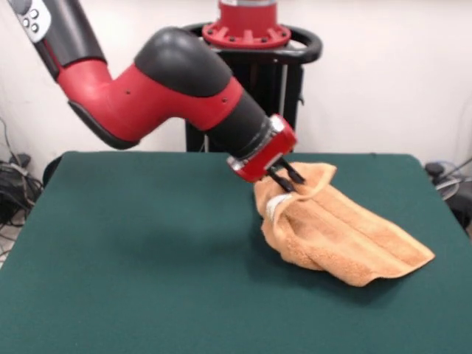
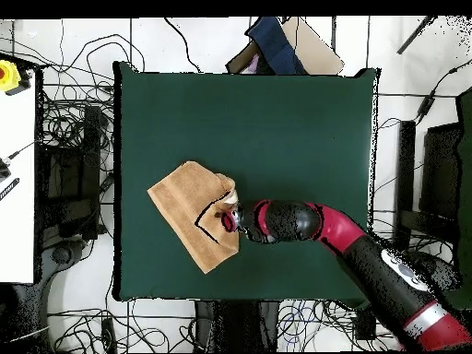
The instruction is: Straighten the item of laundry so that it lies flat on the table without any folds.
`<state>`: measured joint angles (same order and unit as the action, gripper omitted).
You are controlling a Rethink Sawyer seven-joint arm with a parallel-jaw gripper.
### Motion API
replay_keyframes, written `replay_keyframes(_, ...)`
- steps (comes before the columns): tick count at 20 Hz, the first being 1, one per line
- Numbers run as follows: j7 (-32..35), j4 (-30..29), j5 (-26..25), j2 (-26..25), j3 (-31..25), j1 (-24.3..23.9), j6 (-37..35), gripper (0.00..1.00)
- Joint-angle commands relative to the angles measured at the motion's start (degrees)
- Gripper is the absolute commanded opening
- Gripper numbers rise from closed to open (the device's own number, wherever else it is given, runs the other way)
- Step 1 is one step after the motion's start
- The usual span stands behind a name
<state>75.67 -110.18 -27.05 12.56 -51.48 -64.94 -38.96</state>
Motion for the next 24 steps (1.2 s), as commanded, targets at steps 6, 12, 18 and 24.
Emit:
replay_keyframes(6, -22.03, 11.0, -2.51, -10.08, -1.54, -4.58, -7.23, 0.0)
replay_keyframes(12, -28.97, 16.13, -2.2, -14.66, -0.13, -4.73, -9.8, 0.0)
replay_keyframes(18, -31.95, 17.94, 2.44, -15.0, 0.34, -3.95, -20.17, 0.0)
replay_keyframes(24, -33.64, 20.08, 3.83, -15.76, 0.13, -4.37, -23.73, 0.0)
